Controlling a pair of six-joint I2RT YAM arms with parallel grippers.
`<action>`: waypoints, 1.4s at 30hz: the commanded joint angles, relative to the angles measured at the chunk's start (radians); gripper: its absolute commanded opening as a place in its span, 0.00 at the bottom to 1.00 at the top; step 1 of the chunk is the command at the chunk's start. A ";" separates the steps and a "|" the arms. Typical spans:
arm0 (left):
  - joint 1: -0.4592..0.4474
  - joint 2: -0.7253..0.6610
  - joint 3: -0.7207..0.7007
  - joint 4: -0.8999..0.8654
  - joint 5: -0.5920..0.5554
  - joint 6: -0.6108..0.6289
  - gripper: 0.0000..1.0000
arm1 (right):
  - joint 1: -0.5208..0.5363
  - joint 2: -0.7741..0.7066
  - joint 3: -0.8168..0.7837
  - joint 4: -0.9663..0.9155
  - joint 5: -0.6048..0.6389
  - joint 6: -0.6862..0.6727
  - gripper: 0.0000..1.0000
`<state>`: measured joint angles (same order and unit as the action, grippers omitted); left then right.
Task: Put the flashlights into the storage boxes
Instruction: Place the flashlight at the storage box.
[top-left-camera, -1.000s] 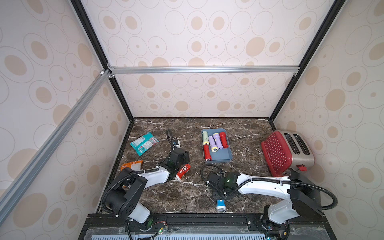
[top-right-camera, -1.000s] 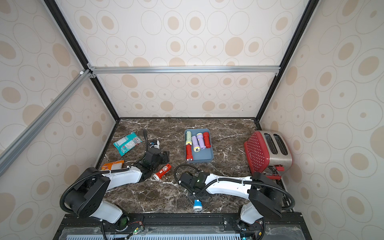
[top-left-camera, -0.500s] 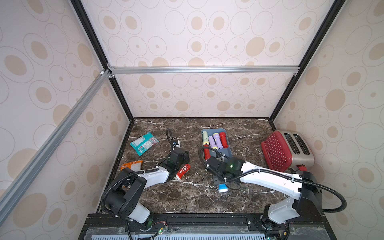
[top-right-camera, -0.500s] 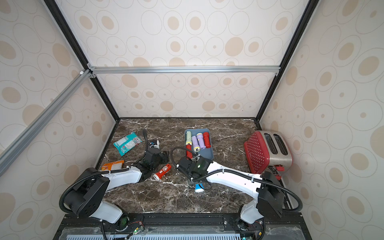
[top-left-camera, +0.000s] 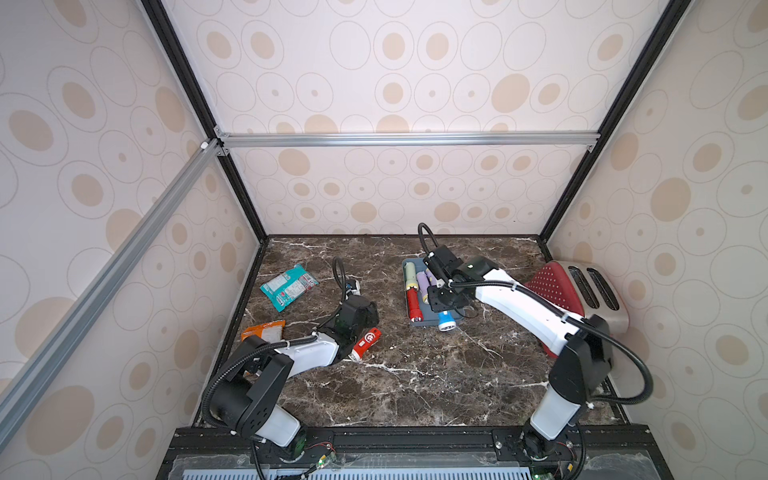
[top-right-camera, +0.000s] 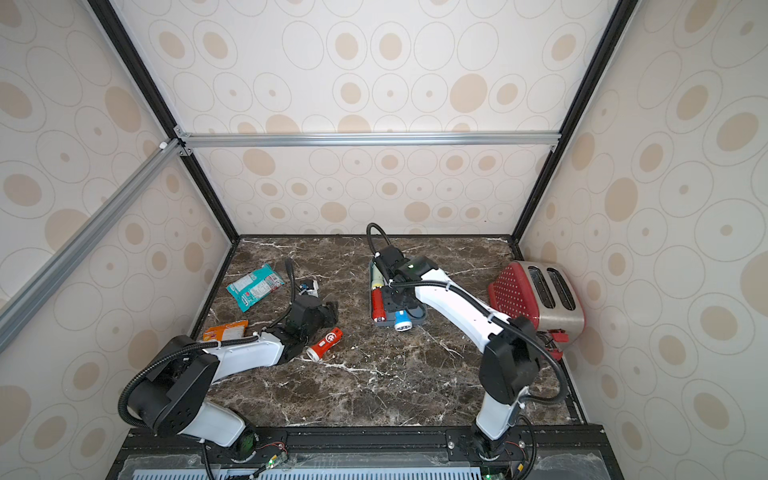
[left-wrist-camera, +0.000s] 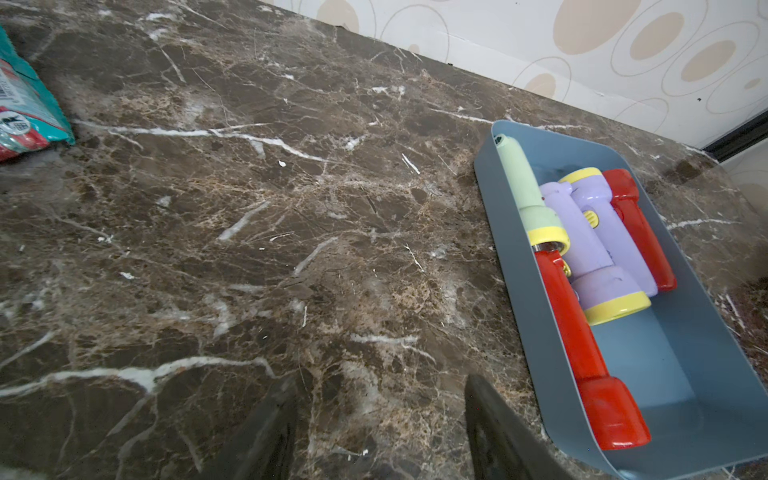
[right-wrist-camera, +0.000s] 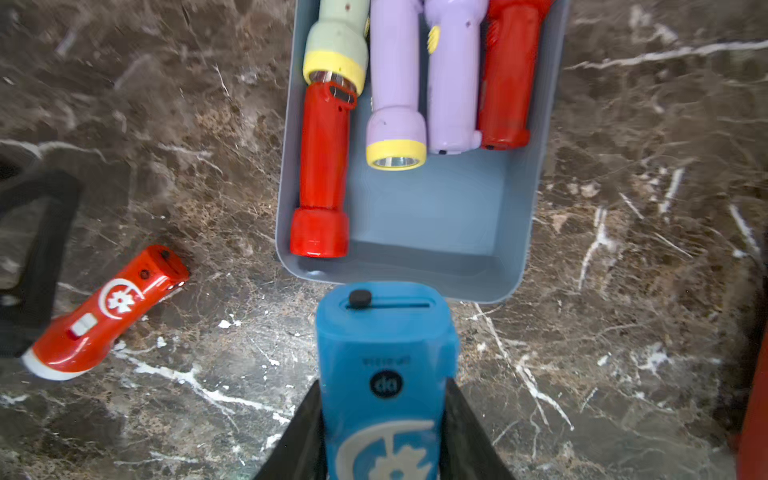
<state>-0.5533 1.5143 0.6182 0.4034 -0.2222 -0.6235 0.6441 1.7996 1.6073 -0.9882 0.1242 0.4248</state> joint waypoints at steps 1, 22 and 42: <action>0.006 0.009 0.034 -0.006 0.006 0.016 0.63 | -0.028 0.100 0.095 -0.076 -0.060 -0.087 0.23; 0.007 0.008 0.038 -0.012 0.002 0.021 0.63 | -0.131 0.319 0.190 -0.117 -0.178 -0.134 0.23; 0.006 0.021 0.046 -0.014 0.017 0.015 0.63 | -0.152 0.472 0.369 -0.119 -0.149 -0.103 0.22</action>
<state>-0.5533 1.5272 0.6281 0.4015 -0.2031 -0.6212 0.4961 2.2375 1.9453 -1.0916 -0.0456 0.3107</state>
